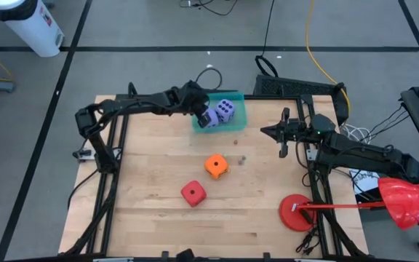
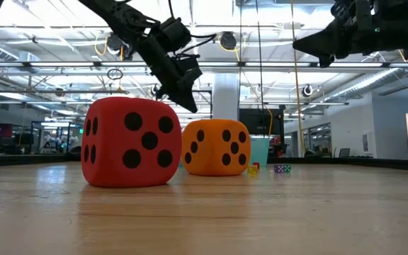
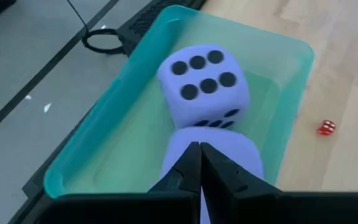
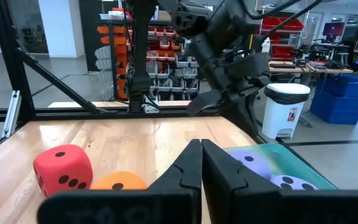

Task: Pick & Place Dice
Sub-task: Put the big violet dice into the green bin, then put the big orange dice into the green bin

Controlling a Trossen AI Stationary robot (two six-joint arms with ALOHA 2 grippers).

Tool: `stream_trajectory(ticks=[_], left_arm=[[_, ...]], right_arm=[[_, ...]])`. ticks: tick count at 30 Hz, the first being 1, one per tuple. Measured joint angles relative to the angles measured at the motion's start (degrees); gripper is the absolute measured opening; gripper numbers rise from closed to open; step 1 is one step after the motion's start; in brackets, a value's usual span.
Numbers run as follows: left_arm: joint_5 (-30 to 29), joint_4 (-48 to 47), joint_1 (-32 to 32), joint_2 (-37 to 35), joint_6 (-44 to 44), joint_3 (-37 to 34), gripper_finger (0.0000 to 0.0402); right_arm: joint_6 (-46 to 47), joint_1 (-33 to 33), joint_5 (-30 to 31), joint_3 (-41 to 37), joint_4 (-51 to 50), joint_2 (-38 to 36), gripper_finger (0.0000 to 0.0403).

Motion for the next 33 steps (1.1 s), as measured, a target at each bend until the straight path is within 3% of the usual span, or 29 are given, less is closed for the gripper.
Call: stream_trajectory(ticks=[6,14,20,25,33], left_arm=[[2.2,-2.3,-1.1,-6.7,4.2,0.0,0.0007],[2.8,-9.4,-3.9,-26.0,5.7,-3.0,0.0007],[9.0,4.6,-4.3,-39.0,0.5,-20.6,0.0006],[4.0,11.3,-5.9,-45.0,-2.5,-34.1,0.0004],[5.0,26.1,-7.4,-53.2,-1.2,-49.5,0.0003]], right_arm=[[0.7,0.0,-0.2,0.0,-0.6,0.0,0.0],[0.7,0.0,-0.2,0.0,-2.4,0.1,0.0],[1.5,0.1,-0.3,0.0,-3.2,0.8,0.0],[3.0,0.1,-0.3,0.0,-3.0,2.4,0.0],[3.1,0.5,-0.1,0.0,-0.7,6.8,0.0]])
